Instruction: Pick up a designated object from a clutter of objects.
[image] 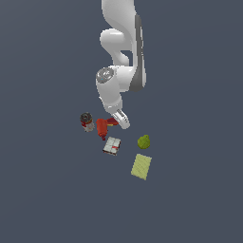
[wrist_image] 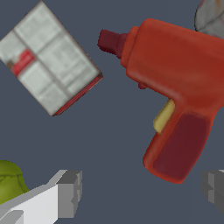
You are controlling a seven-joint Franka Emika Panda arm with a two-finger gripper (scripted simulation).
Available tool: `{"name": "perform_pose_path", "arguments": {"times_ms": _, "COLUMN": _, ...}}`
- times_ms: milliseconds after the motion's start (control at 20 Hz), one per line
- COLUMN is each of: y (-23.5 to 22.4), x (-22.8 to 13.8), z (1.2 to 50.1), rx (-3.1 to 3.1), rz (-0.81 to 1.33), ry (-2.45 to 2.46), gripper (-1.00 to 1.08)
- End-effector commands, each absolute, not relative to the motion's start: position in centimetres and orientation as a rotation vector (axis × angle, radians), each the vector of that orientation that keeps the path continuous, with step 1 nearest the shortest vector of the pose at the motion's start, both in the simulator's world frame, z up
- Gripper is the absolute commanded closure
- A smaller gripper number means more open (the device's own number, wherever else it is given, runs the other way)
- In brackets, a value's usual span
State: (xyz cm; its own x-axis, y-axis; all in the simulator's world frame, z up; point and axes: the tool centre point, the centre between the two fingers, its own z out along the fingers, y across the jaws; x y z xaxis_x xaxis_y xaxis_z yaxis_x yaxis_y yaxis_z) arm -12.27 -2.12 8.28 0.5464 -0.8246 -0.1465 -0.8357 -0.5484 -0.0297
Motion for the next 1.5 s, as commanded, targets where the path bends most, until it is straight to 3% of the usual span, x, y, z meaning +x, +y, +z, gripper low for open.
{"name": "perform_pose_path", "arguments": {"times_ms": 0, "y": -2.7, "x": -13.7, "z": 7.1, "rx": -2.626, "rz": 0.184, "ry": 1.550, "gripper": -1.00}}
{"name": "perform_pose_path", "arguments": {"times_ms": 450, "y": -3.7, "x": -16.4, "z": 5.2, "rx": -2.529, "rz": 0.198, "ry": 1.741, "gripper": -1.00}}
{"name": "perform_pose_path", "arguments": {"times_ms": 1450, "y": -3.4, "x": -16.7, "z": 2.2, "rx": -2.526, "rz": 0.198, "ry": 1.748, "gripper": -1.00}}
